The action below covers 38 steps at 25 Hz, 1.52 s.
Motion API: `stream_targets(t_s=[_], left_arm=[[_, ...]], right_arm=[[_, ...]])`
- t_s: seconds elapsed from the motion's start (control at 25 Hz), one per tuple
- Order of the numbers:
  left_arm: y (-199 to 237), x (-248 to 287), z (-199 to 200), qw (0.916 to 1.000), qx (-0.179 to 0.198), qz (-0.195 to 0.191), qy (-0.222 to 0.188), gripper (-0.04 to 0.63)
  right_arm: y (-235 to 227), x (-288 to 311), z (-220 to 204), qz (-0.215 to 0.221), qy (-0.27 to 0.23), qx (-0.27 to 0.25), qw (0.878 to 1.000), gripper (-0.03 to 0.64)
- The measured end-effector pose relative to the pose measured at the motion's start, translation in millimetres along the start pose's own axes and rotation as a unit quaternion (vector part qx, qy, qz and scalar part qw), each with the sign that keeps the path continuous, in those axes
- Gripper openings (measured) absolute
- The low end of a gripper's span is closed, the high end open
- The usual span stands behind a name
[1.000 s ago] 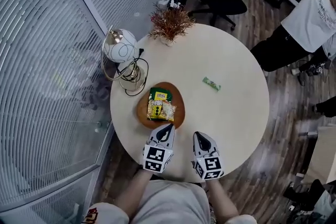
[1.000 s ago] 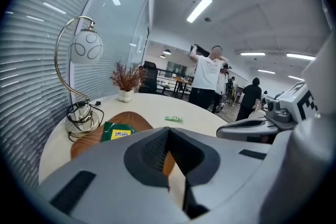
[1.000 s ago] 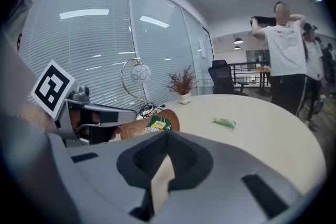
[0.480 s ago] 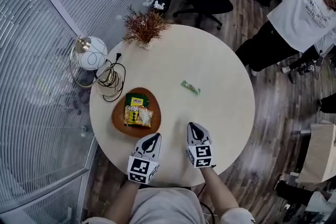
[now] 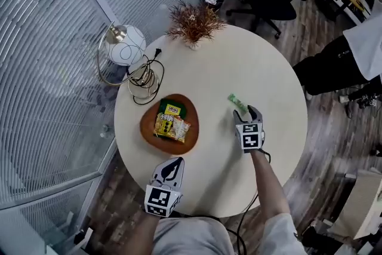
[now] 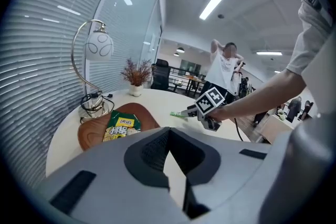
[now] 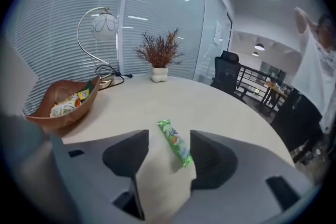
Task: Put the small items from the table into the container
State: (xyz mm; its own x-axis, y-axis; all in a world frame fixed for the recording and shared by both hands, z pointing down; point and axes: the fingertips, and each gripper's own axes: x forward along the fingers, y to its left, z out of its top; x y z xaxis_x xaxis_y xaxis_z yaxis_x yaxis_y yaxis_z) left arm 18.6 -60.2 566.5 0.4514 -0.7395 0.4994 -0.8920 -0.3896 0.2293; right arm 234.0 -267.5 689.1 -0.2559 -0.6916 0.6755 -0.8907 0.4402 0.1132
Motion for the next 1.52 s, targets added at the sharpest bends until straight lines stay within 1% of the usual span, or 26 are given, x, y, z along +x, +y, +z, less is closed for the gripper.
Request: stream_targets(t_s=[0.08, 0.2, 0.32, 0.36, 0.4, 0.52, 0.76, 0.88, 0.96, 1.08, 1.16, 1.24, 1.36, 1.52], left_arm=[[3.6, -4.3, -4.2, 0.9999, -0.008, 0.008, 0.005, -0.009], [10.0, -6.4, -5.7, 0.9997, -0.01, 0.02, 0.007, -0.009], [17.6, -10.3, -5.6, 0.9995, -0.011, 0.029, 0.008, -0.009], [20.7, -10.6, -6.4, 0.9994, -0.013, 0.031, 0.008, -0.009], [23.4, -10.2, -7.0, 0.9994, -0.014, 0.031, 0.008, -0.009], [26.4, -8.5, -4.0, 0.9996, -0.012, 0.023, 0.006, -0.009], [31.9, -6.4, -0.2, 1.0, -0.001, -0.007, 0.003, -0.009], [36.8, -8.4, 1.7, 0.9996, 0.006, -0.027, 0.001, -0.009], [40.1, -11.9, 3.1, 0.9991, 0.012, -0.042, 0.001, -0.01], [46.5, -16.6, 7.4, 0.9979, 0.021, -0.061, -0.001, -0.009], [57.0, -20.7, 11.9, 0.9972, 0.033, -0.067, -0.002, -0.009], [66.8, -24.1, 15.8, 0.9966, 0.042, -0.071, -0.006, -0.009], [81.4, -25.7, 19.7, 0.9959, 0.049, -0.075, -0.014, -0.009], [105.8, -38.1, 24.7, 0.9957, 0.055, -0.072, -0.02, -0.009]], right_arm=[[-10.9, 18.4, -3.6, -0.002, 0.024, 0.005, 1.0, 0.248], [-22.3, 39.9, -8.0, 0.004, 0.053, 0.02, 0.998, 0.249], [-15.2, 48.9, -14.3, 0.019, 0.084, 0.015, 0.996, 0.244], [-9.6, 49.7, -17.7, 0.024, 0.096, 0.01, 0.995, 0.194], [-4.6, 49.5, -21.4, 0.026, 0.106, 0.007, 0.994, 0.119], [9.1, 41.3, -32.9, 0.02, 0.118, 0.025, 0.993, 0.059], [51.6, 10.2, -60.9, 0.047, 0.127, 0.083, 0.987, 0.051], [76.7, -15.4, -72.7, 0.058, 0.135, 0.101, 0.984, 0.049], [90.9, -40.9, -65.5, 0.056, 0.111, 0.114, 0.986, 0.049], [112.0, -88.8, -29.7, 0.048, 0.038, 0.127, 0.99, 0.049], [140.5, -114.7, 0.4, 0.058, -0.007, 0.125, 0.99, 0.049], [174.8, -131.6, 25.9, 0.076, -0.036, 0.114, 0.99, 0.049], [219.8, -133.1, 52.3, 0.091, -0.057, 0.096, 0.99, 0.049], [266.9, -103.7, 67.5, 0.081, -0.063, 0.068, 0.992, 0.049]])
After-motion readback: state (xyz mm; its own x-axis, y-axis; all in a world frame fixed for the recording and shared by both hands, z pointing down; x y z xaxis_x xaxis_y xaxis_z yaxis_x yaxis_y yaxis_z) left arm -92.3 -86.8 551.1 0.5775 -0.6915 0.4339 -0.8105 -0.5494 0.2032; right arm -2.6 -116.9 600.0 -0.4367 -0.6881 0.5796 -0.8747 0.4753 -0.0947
